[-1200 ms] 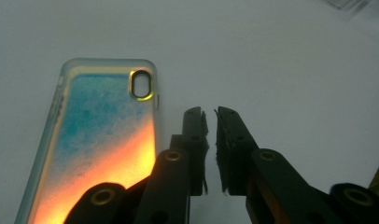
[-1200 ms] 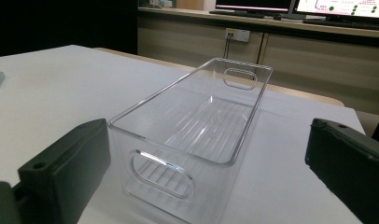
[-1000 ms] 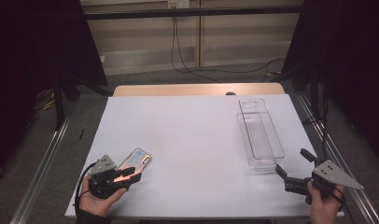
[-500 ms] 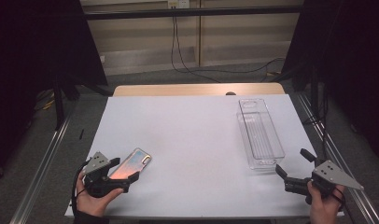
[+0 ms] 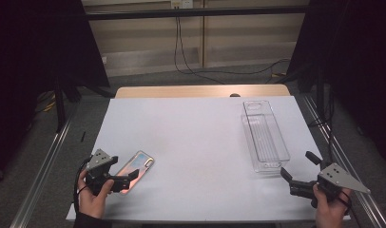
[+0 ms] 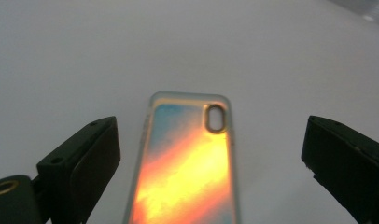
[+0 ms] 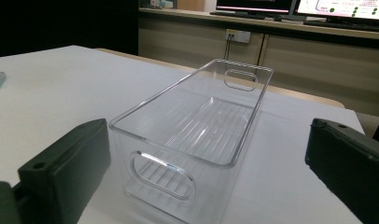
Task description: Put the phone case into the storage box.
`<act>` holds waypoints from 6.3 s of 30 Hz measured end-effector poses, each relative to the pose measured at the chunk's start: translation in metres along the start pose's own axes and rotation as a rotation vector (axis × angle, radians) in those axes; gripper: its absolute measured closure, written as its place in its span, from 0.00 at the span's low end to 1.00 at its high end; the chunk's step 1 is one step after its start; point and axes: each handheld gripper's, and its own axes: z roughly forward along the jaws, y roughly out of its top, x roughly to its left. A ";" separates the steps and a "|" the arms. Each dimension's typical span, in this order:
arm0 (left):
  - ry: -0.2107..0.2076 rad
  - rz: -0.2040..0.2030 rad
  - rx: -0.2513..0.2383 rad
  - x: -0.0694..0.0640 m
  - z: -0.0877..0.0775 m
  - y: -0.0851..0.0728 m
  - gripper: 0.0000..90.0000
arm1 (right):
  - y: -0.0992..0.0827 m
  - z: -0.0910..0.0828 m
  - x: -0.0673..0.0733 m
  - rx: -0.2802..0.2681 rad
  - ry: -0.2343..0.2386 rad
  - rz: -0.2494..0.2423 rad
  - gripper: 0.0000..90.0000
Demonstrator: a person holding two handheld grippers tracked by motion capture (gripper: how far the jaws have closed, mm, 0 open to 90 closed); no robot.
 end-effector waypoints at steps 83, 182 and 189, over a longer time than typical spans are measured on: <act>-0.010 0.093 0.467 0.010 0.059 0.012 0.15 | -0.001 0.003 0.000 0.010 0.009 -0.005 0.00; -0.020 0.144 -0.065 -0.075 0.059 0.057 0.19 | 0.002 0.004 0.002 0.021 0.003 0.024 0.00; -0.041 0.168 -0.071 -0.088 0.065 0.060 0.19 | 0.007 0.011 0.011 0.032 -0.016 0.065 0.00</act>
